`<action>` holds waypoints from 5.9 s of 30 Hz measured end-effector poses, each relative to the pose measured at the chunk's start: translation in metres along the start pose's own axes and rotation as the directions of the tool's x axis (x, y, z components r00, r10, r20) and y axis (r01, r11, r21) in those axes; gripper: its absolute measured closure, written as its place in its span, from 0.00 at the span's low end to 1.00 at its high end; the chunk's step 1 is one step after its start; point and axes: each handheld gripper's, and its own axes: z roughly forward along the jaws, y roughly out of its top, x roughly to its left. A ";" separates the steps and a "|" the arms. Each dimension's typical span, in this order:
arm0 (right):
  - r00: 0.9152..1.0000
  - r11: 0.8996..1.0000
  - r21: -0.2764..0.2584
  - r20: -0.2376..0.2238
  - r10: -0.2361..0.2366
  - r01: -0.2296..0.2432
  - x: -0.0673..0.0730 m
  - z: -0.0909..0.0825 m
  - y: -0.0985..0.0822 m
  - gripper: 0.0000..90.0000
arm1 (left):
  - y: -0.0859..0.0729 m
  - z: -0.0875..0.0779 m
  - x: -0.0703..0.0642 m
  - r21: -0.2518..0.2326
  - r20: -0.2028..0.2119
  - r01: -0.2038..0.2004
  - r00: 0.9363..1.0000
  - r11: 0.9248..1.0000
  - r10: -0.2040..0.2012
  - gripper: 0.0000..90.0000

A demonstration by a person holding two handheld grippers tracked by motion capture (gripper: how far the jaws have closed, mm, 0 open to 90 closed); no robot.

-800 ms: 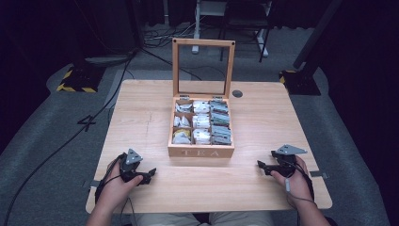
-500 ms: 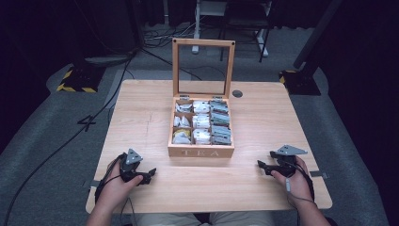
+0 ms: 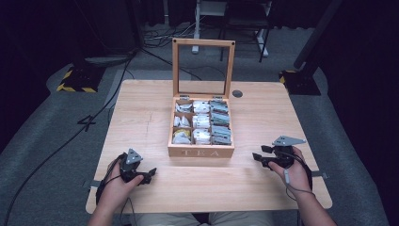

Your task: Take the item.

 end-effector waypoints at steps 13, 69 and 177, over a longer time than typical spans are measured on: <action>0.991 0.996 -0.018 -0.096 -0.088 0.087 0.019 0.007 0.062 0.55 | 0.000 0.000 -0.003 -0.003 -0.016 0.015 1.000 1.000 -0.015 0.15; 0.941 0.920 0.317 -0.312 -0.129 0.231 0.108 0.131 0.144 0.95 | 0.001 0.001 -0.002 0.004 -0.008 0.008 1.000 1.000 -0.008 0.13; 0.983 0.989 0.020 0.111 0.143 -0.146 -0.089 -0.002 0.071 1.00 | 0.015 0.014 0.010 0.006 0.000 -0.002 1.000 1.000 0.002 0.11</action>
